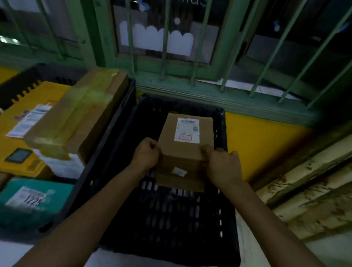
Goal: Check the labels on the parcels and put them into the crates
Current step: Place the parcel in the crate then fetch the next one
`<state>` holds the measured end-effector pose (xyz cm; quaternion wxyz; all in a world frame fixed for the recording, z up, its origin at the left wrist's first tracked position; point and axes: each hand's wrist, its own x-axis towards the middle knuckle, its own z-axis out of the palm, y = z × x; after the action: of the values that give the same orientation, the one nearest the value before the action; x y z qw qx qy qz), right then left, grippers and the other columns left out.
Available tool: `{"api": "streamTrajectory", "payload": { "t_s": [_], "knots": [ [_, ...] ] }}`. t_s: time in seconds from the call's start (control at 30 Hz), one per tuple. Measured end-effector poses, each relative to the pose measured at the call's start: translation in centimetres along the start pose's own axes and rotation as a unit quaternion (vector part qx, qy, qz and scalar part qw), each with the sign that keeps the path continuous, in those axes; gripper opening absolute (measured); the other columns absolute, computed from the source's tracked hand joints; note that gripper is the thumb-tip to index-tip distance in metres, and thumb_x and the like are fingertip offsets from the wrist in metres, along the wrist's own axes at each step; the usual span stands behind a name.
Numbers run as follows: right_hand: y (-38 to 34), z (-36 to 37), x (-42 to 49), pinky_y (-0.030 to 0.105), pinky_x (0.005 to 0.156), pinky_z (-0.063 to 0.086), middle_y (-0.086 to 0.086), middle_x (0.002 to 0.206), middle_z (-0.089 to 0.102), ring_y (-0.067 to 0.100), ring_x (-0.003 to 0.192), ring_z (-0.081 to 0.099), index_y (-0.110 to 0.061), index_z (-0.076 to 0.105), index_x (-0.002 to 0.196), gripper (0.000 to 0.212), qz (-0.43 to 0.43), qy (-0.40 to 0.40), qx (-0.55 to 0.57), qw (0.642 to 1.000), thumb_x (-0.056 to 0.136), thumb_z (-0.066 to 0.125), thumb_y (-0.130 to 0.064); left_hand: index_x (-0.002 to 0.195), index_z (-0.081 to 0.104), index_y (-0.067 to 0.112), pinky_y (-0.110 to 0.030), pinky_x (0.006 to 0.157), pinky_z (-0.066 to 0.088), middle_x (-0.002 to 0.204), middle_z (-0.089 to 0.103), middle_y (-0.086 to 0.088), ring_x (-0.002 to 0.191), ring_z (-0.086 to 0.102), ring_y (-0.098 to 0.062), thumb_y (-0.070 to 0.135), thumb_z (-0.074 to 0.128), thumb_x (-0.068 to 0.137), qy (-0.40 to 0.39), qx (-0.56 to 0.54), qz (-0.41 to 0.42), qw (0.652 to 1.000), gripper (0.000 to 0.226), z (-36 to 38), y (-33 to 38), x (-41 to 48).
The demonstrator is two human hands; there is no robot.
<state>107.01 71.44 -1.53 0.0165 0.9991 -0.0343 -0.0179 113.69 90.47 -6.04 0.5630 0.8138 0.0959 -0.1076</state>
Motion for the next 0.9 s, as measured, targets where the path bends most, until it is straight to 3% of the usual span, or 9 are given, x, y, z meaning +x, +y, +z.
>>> {"api": "streamTrajectory", "payload": {
  "t_s": [0.1,0.23,0.3,0.33,0.47,0.63,0.83,0.9],
  "knots": [
    [0.1,0.9,1.2,0.037,0.087,0.029,0.007,0.106,0.061,0.026,0.091,0.058,-0.028,0.041,0.134,0.046,-0.003,0.018,-0.046,0.999,0.091,0.053,-0.018,0.077,0.042,0.025,-0.04,0.077,0.056,0.087,0.056,-0.004,0.082,0.057,-0.021,0.01,0.044,0.092,0.008,0.007,-0.017,1.0,0.021,1.1,-0.4,1.1],
    [-0.5,2.5,1.4,0.043,0.1,0.022,0.006,0.102,0.066,0.03,0.115,0.044,-0.026,0.056,0.114,0.025,-0.01,-0.023,-0.091,0.996,0.09,0.051,-0.021,0.081,0.043,0.019,-0.029,0.068,0.047,0.088,0.052,-0.005,0.081,0.052,-0.02,0.002,0.044,0.09,-0.003,0.063,-0.019,0.998,0.019,1.8,-1.4,1.9],
    [-0.7,3.0,1.7,0.054,0.114,0.004,0.008,0.111,0.062,0.033,0.124,0.037,-0.021,0.064,0.103,0.018,-0.028,-0.043,-0.136,0.989,0.091,0.051,-0.023,0.089,0.045,0.015,-0.026,0.057,0.04,0.085,0.051,-0.003,0.075,0.05,-0.016,0.004,0.048,0.09,-0.009,0.094,-0.011,0.995,0.011,2.3,-1.9,1.7],
    [-0.9,3.1,2.0,0.058,0.114,-0.007,0.008,0.112,0.06,0.033,0.125,0.038,-0.019,0.066,0.099,0.017,-0.039,-0.041,-0.159,0.986,0.091,0.052,-0.023,0.091,0.045,0.014,-0.026,0.054,0.038,0.083,0.05,-0.001,0.071,0.049,-0.014,0.005,0.048,0.09,-0.009,0.097,-0.008,0.995,0.01,2.4,-2.0,1.6],
    [-2.1,3.2,2.5,0.056,0.107,-0.023,0.003,0.083,0.068,0.028,0.109,0.056,-0.02,0.062,0.081,0.015,-0.069,-0.03,-0.152,0.986,0.091,0.051,-0.016,0.094,0.045,0.014,-0.024,0.055,0.038,0.087,0.051,-0.002,0.078,0.05,-0.016,0.004,0.048,0.091,-0.016,0.078,-0.012,0.997,0.011,2.4,-2.1,1.7],
    [-2.2,4.2,2.6,0.05,0.118,-0.003,0.01,0.102,0.067,0.029,0.108,0.056,-0.01,0.064,0.101,0.019,-0.034,-0.029,-0.145,0.988,0.091,0.048,-0.012,0.104,0.046,0.013,-0.032,0.084,0.05,0.102,0.052,-0.006,0.095,0.052,-0.022,-0.001,0.04,0.09,-0.009,0.04,-0.027,0.999,0.02,3.1,-2.3,0.9],
    [-1.9,2.6,1.7,0.041,0.118,0.012,0.009,0.104,0.067,0.025,0.105,0.058,-0.013,0.061,0.096,0.011,-0.022,-0.075,-0.093,0.993,0.091,0.052,-0.015,0.109,0.049,0.008,-0.043,0.091,0.051,0.116,0.056,-0.016,0.105,0.056,-0.031,-0.006,0.048,0.09,-0.019,-0.04,-0.091,0.995,0.024,2.9,-1.9,2.0],
    [-1.6,1.7,0.3,0.037,0.114,0.023,0.011,0.103,0.068,0.026,0.101,0.06,-0.013,0.061,0.092,0.012,-0.031,-0.05,-0.04,0.997,0.092,0.055,-0.023,0.109,0.051,0.009,-0.046,0.092,0.051,0.121,0.056,-0.019,0.106,0.056,-0.033,-0.008,0.048,0.088,-0.014,-0.048,-0.086,0.995,0.027,2.5,-2.1,2.1]
  ]
}}
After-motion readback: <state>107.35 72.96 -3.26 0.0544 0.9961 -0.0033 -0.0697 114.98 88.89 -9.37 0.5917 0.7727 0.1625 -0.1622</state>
